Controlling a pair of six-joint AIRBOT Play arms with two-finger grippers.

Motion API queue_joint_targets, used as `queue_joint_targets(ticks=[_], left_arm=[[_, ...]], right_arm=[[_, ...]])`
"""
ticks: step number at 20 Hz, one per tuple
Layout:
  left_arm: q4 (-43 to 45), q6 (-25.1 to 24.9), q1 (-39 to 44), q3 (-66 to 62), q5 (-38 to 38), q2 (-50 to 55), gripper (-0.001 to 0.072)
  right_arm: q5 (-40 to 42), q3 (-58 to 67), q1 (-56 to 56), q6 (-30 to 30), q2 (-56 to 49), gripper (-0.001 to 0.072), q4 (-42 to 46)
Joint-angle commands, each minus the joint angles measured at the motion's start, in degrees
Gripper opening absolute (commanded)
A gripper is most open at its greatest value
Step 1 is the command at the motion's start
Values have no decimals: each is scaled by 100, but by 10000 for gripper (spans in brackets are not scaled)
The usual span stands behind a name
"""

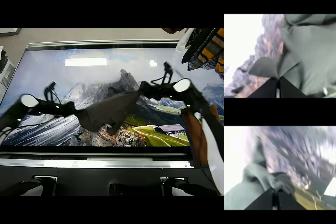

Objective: Fold the clothes and pants, and hang the long-sleeved shirts on hangers.

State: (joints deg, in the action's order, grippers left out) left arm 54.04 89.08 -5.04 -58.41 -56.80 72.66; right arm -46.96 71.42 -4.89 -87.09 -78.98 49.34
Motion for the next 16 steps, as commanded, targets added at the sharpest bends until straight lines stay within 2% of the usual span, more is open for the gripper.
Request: queue_joint_targets(ticks=[1, 3, 7, 9, 13, 16], left_arm=[[1198, 422, -278, -844, -564, -1016, 12], [1257, 459, -302, -1272, -581, -1639, 12], [1270, 1156, -310, -1781, -588, -2852, 13], [1272, 1368, -310, -1803, -601, -3390, 13], [1709, 1792, -310, -1801, -955, -4072, 13], [1965, 1698, -310, -1692, -1384, -4000, 13]], right_arm=[[396, 7, -2, -282, 1596, 29, 981], [315, 7, -2, -295, 2435, 29, 1088], [-72, 111, -2, -315, 4015, 29, 1228], [-179, 271, -2, -535, 4583, 30, 1480], [-227, 564, -2, -1287, 5040, 30, 1941], [-745, 564, -2, -1742, 4557, 30, 1989]])
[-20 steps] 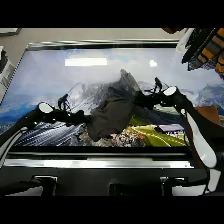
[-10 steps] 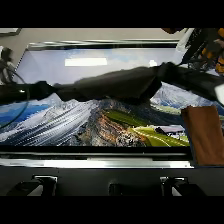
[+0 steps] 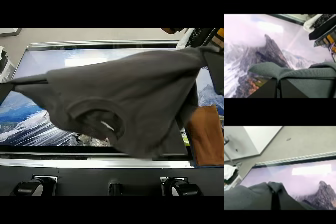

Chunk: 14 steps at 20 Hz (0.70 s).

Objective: Fold the clothes and pants, and hang the long-sleeved shirts on hangers.

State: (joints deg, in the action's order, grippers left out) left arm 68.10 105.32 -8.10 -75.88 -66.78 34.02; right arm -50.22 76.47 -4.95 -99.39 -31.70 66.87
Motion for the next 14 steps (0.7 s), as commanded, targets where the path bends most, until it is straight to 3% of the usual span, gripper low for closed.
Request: queue_joint_targets(ticks=[1, 6, 10, 14], left_arm=[[549, -39, -2, 201, -389, -39, 13], [544, -291, 140, 1333, -247, 953, 16], [544, -289, 367, 2295, 444, 2144, 16], [544, -289, 426, 2448, 535, 3198, 16]], right_arm=[[-682, 59, 4, -605, -501, 31, 203], [-1322, 57, -2, -691, -3021, 32, -361], [-831, 57, -2, -691, -5239, 32, -1126], [-214, 59, -2, -476, -6450, 32, -2218]])
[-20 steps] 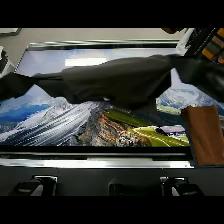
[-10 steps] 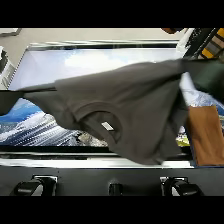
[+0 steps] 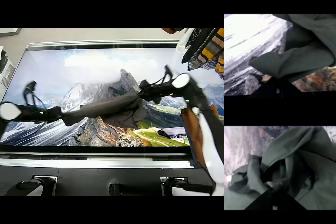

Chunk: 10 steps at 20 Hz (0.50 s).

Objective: Fold the clothes and pants, and hang the long-sleeved shirts on hangers.

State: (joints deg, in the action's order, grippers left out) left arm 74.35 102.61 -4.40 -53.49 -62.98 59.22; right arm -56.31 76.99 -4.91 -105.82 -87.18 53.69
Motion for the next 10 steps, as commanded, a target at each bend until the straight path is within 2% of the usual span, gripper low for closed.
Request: queue_joint_targets(ticks=[1, 2, 3, 4, 6, 7, 10], left_arm=[[-79, -20, 55, 210, 160, 782, 16], [-79, -22, 55, 210, 173, 837, 16], [-79, -68, 55, 210, 214, 846, 16], [-79, -68, 57, 205, 243, 846, 16], [-76, -68, 55, 203, 249, 846, 16], [-76, -68, 55, 203, 249, 846, 16], [-76, -68, 55, 203, 247, 846, 16]], right_arm=[[560, 7, -7, 212, -968, 47, -997], [678, 7, -4, 214, -968, 99, -1001], [697, 7, 0, 260, -927, 100, -997], [656, 7, 44, 422, -839, 174, -953], [221, 7, 249, 562, -592, 414, -933], [-146, 7, 455, 721, -433, 448, -938], [-1552, 4, 1222, 1368, 111, 447, -859]])
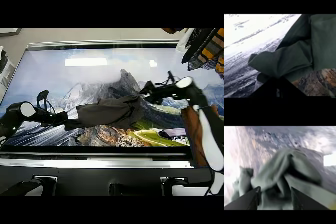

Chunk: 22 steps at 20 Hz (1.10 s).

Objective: Fold the clothes and pants, and hang the long-sleeved shirts on hangers.

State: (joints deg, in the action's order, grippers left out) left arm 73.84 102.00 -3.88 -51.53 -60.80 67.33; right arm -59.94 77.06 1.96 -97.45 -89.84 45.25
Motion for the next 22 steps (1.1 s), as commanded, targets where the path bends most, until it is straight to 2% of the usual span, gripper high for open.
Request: queue_joint_targets(ticks=[1, 3, 5, 7, 9, 10, 13, 17, 22], left_arm=[[-26, -7, 2, 7, 28, 35, 16], [-26, -9, 2, 7, 31, 35, 16], [-26, -26, 2, 7, 28, 35, 16], [-26, -28, 2, 9, 28, 35, 16], [-26, -28, 2, 9, 28, 35, 17], [-26, -28, 2, 9, 28, 35, 17], [-28, -157, 2, 9, 26, 35, 17], [-26, -153, 2, 9, 26, 35, 17], [-26, -153, 2, 9, 33, 35, 17]], right_arm=[[-1593, -24, 695, 623, 533, 447, 114], [-1810, -466, 769, 595, 946, 448, 514], [-1567, -1311, 579, 398, 1307, 448, 387], [-1029, -2256, 122, 291, 1578, 449, 271], [-402, -2955, -496, 66, 1631, 494, 50], [-79, -3154, -774, 2, 1626, 494, -42], [787, -3333, -1453, -348, 1611, 494, -76], [1405, -3331, -1609, -942, 1366, 493, -22], [1902, -3331, -1609, -977, 992, 457, -334]])
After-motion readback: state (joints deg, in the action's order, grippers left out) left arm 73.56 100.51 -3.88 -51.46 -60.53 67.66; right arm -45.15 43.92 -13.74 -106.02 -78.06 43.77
